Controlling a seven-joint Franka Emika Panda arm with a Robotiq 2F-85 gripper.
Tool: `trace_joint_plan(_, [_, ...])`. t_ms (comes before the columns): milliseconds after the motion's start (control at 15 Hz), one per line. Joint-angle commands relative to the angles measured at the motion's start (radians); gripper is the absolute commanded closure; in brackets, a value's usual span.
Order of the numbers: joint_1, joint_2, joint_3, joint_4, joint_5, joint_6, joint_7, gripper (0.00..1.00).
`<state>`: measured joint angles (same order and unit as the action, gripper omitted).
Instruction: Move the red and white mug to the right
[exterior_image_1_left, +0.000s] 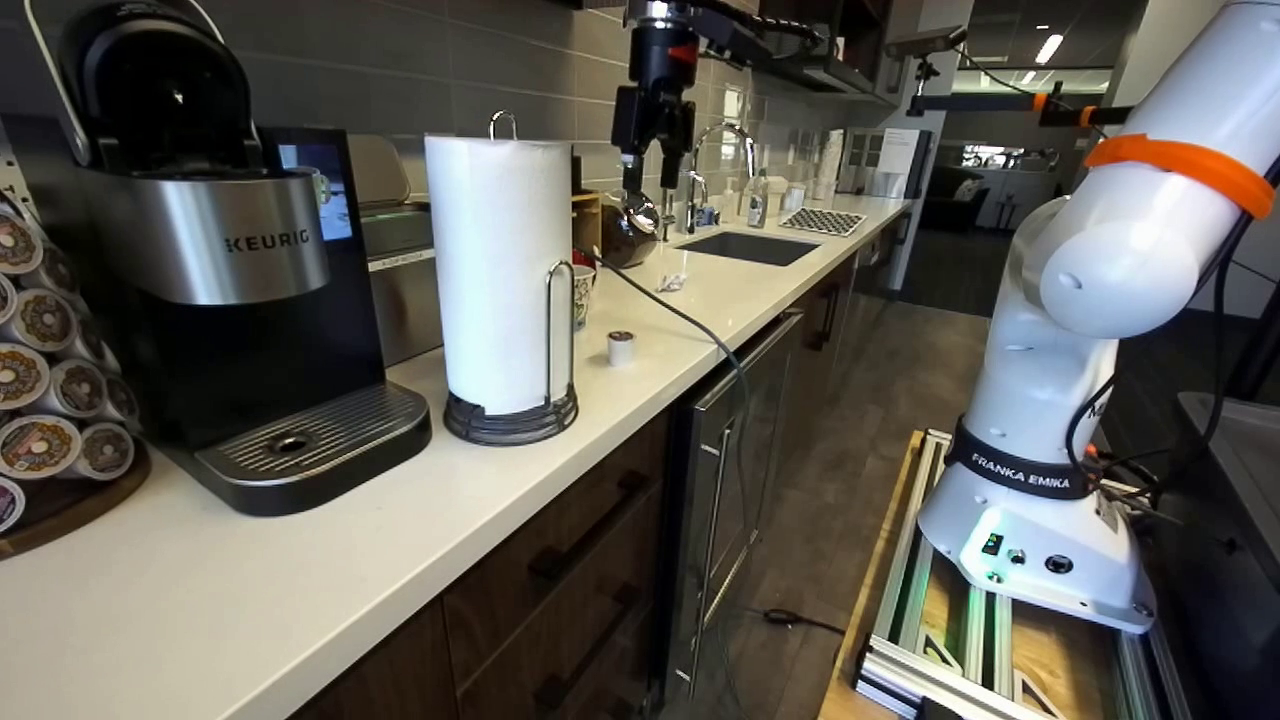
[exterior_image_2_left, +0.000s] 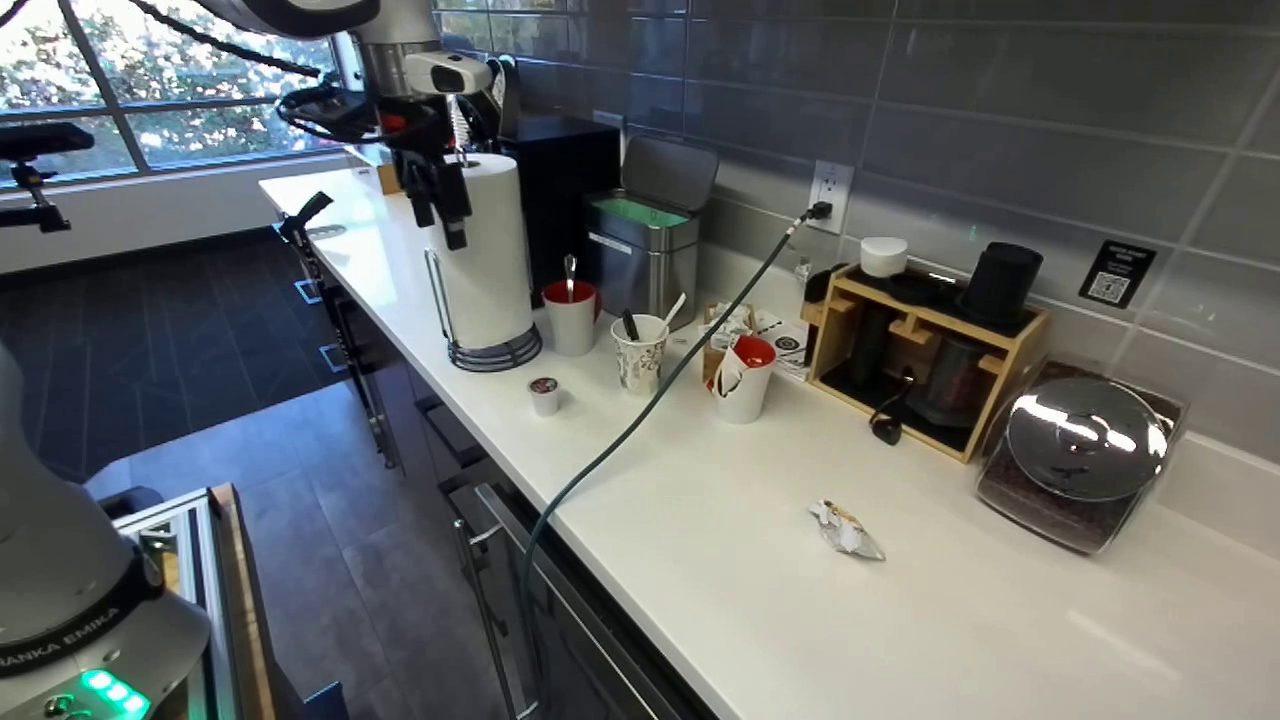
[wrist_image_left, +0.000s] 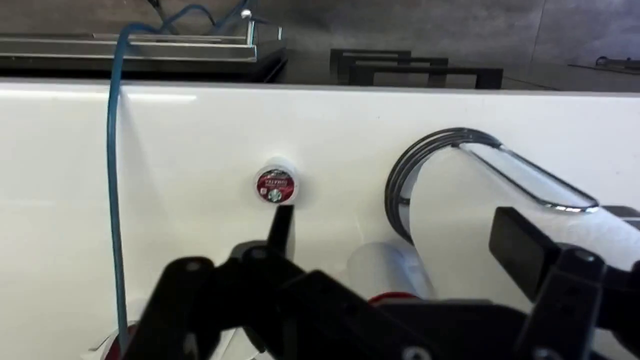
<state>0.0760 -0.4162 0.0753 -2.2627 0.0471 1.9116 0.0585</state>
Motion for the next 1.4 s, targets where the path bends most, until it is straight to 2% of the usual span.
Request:
trace_joint_plan(0, [-0.025,0.019,-0.053,0.005,0.075,0.076,0.015,0.00])
trace_joint_plan(267, [-0.039,0.077,-0.067,0.017,0.182,0.212,0.098,0.00])
trace_joint_plan(333, [-0.035,0.086,-0.072,0.024,0.198,0.194,0.083,0.00])
trace_joint_plan(400, [-0.039,0.058,-0.062,0.010,0.160,0.185,0.063,0.00])
trace_joint_plan(667, [-0.044,0.095,-0.062,0.026,0.182,0.202,0.100,0.00])
trace_joint_plan(1067, [-0.071,0.226,-0.126,0.091,0.331,0.224,0.111,0.00])
trace_joint_plan(1333, [-0.077,0.347,-0.123,0.169,0.385,0.252,0.150,0.00])
